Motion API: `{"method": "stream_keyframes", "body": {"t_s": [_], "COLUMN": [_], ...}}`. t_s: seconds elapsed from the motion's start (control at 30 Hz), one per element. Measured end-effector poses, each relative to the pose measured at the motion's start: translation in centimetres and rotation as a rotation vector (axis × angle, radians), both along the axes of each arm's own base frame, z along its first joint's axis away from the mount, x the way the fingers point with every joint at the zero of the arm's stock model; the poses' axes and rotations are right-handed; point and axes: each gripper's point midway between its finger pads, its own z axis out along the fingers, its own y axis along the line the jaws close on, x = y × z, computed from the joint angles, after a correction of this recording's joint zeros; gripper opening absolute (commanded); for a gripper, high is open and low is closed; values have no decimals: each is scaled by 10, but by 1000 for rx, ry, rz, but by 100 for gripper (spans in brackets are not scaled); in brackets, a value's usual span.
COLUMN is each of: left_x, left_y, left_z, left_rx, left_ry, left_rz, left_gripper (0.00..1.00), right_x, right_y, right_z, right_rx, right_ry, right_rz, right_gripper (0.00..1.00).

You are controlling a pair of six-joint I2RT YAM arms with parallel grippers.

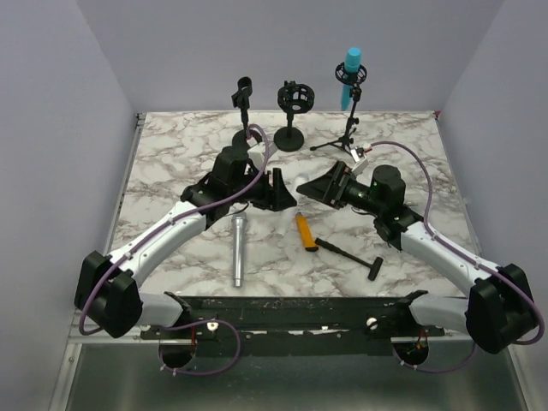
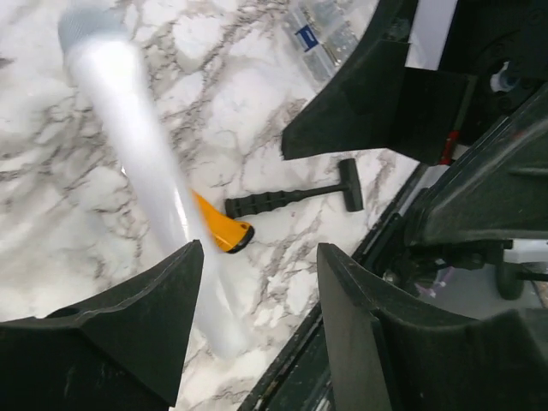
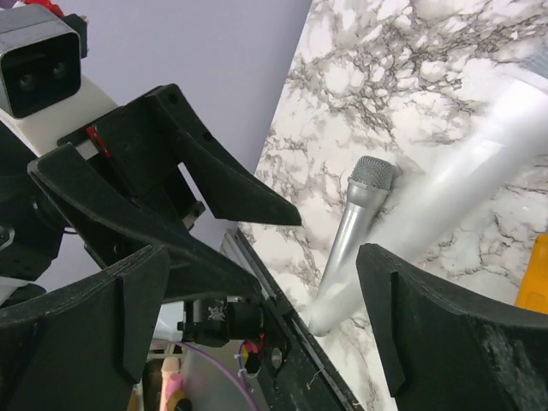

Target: Remove the microphone from the stand

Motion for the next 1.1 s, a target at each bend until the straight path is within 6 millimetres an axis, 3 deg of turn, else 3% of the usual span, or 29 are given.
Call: {"method": "stream_keyframes", "body": {"t_s": [0.23,0.33,0.37,0.43,0.6,0.77,0.93,1.1], "left_x": [4,5,9,19,49,78,89,104], "left_y": [36,44,45,45,41,44,56,68], "left_z": [10,3,-5,-19,-66,-97,-103,-105], "left_rx": [70,93,119,158,292,414,497,541], "left_ry": [-122,-106,-90,-42,69,100,89,87], "left_rz": [99,126,135,157,202,255,295,341], "left_gripper": [0,43,52,59,64,68,68,68], "right_x": [0,3,4,6,8,5,3,2], "right_y": [-7,-10,-11,-13,-20,-28,-35,-37], "right_z": [13,7,4,-2,-16,-20,-11,-14], "right_rx": [-25,-47,-57,-79,-135,-184,-196,-213], "right_ry": [-36,-27,-21,-7,13,7,-37,-32], "right_rz": [-43,-64,-72,-88,-117,-142,-165,-166], "right_gripper": [100,100,100,100,100,100,100,100]}}
